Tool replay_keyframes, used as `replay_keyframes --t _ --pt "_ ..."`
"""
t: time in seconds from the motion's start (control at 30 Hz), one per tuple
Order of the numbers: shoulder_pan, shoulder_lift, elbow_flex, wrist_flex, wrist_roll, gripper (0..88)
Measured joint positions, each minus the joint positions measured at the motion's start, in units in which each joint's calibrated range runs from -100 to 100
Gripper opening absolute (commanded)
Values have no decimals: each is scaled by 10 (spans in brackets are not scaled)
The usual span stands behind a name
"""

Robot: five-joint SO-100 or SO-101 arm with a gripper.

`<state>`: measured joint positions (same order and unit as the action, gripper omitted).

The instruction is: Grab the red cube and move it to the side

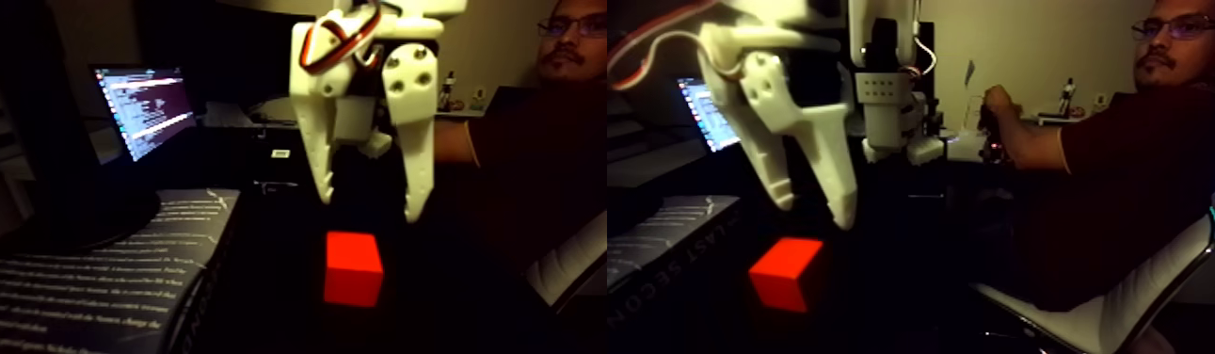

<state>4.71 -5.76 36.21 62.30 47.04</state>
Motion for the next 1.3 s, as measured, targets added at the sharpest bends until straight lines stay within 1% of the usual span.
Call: replay_keyframes --t 0.23,0.5,0.83,1.3 --pt "0 43 -2 -41 -13 261" --pt "2 65 -47 -44 -17 258" --pt "8 77 -48 -46 -17 254" --pt "15 92 -48 -46 19 254"
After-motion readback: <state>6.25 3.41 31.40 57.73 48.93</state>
